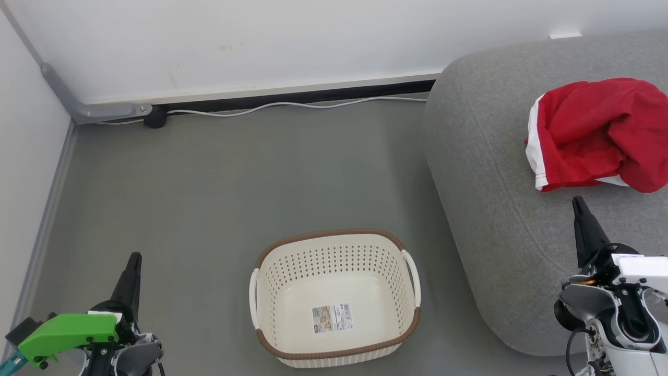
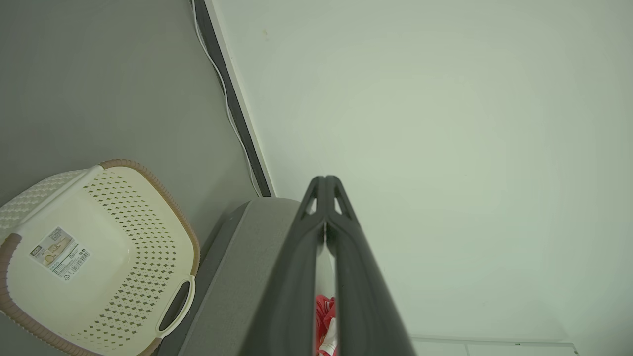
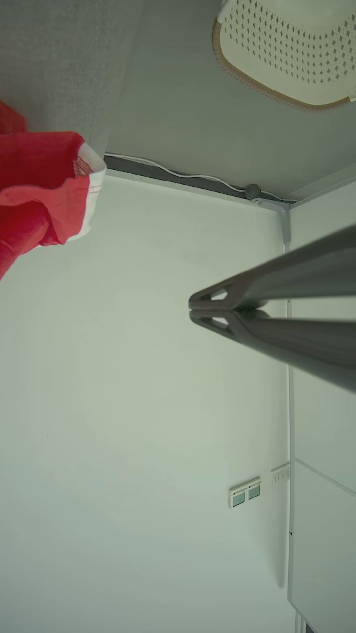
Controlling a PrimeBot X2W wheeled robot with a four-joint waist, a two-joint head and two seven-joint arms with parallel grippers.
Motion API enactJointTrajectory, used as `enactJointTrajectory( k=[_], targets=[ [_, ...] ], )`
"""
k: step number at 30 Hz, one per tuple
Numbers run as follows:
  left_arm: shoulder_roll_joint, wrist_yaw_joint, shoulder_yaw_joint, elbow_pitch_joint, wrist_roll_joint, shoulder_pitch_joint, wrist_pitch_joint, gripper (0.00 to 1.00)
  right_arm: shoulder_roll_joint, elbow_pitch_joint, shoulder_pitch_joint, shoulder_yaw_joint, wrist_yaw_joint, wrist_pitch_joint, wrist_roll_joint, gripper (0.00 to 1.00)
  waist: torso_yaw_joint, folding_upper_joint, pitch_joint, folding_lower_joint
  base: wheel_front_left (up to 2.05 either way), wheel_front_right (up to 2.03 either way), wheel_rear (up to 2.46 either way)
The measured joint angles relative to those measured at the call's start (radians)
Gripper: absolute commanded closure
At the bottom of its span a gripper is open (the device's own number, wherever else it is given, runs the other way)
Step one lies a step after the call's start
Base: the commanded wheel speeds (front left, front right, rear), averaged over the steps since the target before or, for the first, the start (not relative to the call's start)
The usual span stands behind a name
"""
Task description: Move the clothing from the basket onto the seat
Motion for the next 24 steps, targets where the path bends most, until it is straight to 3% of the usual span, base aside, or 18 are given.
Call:
enactJointTrajectory(
  k=[24],
  targets=[
    [0.000, 0.000, 0.001, -0.002, 0.000, 0.000, 0.000, 1.00, 0.000, -0.002, 0.000, 0.001, 0.000, 0.000, 0.003, 1.00, 0.000, 0.0000, 0.000, 0.0000, 0.00, 0.00, 0.00]
  ],
)
